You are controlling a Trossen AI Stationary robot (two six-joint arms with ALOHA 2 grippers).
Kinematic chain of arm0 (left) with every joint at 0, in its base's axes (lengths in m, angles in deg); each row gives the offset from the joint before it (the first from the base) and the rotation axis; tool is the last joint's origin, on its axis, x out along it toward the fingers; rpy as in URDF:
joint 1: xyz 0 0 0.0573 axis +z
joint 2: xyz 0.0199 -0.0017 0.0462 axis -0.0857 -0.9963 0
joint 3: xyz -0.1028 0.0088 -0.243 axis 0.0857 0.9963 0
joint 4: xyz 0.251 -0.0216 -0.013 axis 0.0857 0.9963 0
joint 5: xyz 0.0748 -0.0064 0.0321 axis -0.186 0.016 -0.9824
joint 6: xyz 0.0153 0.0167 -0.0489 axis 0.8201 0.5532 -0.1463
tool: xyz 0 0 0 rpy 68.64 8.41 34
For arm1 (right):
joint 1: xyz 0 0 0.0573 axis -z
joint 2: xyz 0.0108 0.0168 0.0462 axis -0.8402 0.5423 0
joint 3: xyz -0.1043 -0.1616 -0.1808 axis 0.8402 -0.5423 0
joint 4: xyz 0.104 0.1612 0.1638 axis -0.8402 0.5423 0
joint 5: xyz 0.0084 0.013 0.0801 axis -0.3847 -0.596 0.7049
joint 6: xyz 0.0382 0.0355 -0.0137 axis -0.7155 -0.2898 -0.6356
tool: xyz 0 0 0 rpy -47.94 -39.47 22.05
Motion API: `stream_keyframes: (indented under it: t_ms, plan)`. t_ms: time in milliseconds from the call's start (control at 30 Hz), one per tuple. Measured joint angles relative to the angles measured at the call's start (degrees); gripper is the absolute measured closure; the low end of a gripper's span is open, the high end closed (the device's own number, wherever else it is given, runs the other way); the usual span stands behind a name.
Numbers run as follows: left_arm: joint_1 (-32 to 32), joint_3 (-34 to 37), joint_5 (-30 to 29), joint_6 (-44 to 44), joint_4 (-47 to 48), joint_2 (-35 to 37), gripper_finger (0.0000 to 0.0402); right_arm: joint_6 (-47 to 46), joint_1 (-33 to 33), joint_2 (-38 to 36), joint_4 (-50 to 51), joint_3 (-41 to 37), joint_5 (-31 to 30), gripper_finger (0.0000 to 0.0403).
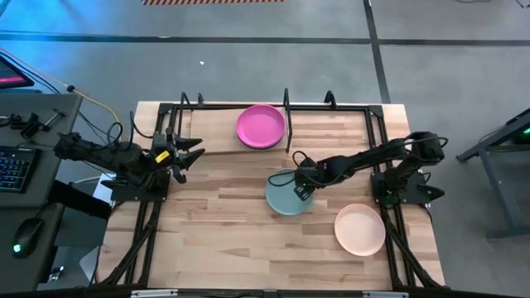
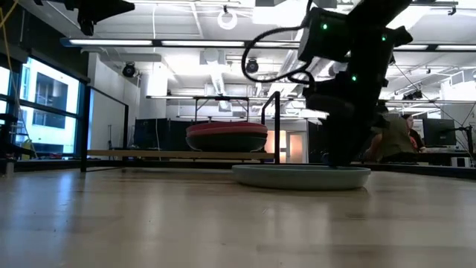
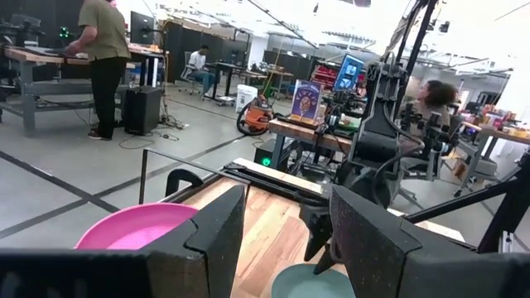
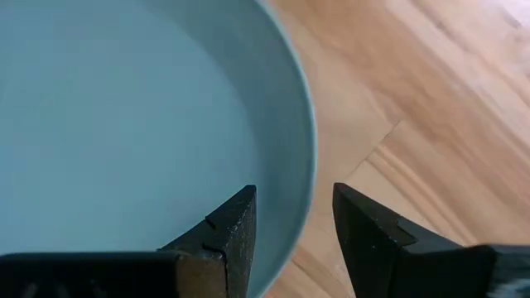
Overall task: Place and stack plates onto a shelf
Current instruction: Put the green plate on the shelf
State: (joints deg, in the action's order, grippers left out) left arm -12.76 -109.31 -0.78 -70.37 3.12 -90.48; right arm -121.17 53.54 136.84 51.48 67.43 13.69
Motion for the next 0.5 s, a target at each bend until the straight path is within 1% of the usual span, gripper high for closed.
stream_keyframes:
  t_ms: [67, 233, 333, 400, 500]
  plan:
    - [0.0, 0.0, 0.0, -0.3, 0.0, -0.2, 0.0234, 0.4, 0.0, 0.9, 0.0, 0.0, 1.1, 0.0260]
    - [0.0, 0.0, 0.0, -0.3, 0.0, -0.8, 0.0234, -0.1, 0.0, 3.1, 0.1, 0.0, 1.4, 0.0262]
    - [0.0, 0.0, 0.0, -0.3, 0.0, -1.2, 0.0234, -0.3, 0.0, 3.9, 0.0, 0.2, 1.6, 0.0274]
    - [0.0, 0.0, 0.0, -0.3, 0.0, -1.2, 0.0234, -0.5, -0.1, 4.1, -0.2, 0.2, 1.8, 0.0298]
    - [0.0, 0.0, -0.3, -0.4, -0.5, -1.3, 0.0234, -0.8, 0.0, 4.1, 0.0, 0.2, 1.7, 0.0363]
